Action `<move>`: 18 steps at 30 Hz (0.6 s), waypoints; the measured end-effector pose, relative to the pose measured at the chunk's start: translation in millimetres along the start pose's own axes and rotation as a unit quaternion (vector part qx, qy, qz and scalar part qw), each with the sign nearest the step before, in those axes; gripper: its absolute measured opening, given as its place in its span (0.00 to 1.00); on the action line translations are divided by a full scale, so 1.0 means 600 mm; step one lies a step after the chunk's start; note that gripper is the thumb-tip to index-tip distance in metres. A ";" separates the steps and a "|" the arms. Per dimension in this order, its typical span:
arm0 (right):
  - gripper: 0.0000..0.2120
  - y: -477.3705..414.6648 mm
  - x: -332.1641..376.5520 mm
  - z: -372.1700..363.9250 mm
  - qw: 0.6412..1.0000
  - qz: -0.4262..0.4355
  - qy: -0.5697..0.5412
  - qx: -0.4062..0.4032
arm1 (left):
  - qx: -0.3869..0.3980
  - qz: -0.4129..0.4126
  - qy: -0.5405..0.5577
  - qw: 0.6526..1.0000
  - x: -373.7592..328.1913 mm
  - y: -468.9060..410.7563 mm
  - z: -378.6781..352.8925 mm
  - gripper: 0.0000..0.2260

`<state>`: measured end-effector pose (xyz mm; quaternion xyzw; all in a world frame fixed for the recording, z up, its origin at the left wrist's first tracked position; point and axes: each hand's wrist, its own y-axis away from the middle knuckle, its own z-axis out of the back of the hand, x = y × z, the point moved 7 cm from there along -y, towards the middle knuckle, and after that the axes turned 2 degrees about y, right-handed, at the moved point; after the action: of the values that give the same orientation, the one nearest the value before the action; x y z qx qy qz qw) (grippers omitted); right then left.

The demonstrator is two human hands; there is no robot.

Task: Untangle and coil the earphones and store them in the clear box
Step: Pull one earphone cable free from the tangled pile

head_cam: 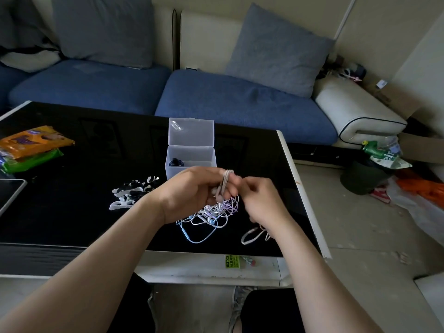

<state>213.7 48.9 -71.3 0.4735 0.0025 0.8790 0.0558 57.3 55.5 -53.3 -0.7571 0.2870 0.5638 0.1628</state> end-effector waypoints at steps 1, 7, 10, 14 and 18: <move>0.21 0.000 -0.002 -0.013 0.999 -0.011 -0.004 0.031 | -0.018 -0.010 0.020 1.000 -0.002 0.000 0.004 0.14; 0.18 0.020 0.010 -0.058 0.987 -0.030 0.004 0.157 | -0.175 -0.025 -0.040 0.983 -0.003 -0.001 0.046 0.15; 0.12 0.040 0.028 -0.073 0.974 -0.021 0.010 0.227 | -0.206 -0.031 -0.094 0.974 -0.005 0.005 0.049 0.14; 0.10 0.064 0.049 -0.081 0.953 -0.031 -0.021 0.299 | -0.225 -0.036 -0.183 0.956 0.002 0.006 0.056 0.13; 0.08 0.059 0.057 -0.067 0.964 0.001 -0.053 0.260 | -0.217 -0.009 -0.290 0.932 0.008 0.004 0.063 0.13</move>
<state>158.5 19.1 -63.1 0.5177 0.2271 0.8218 -0.0703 28.0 73.8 -69.2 -0.5800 0.0907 0.8060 0.0756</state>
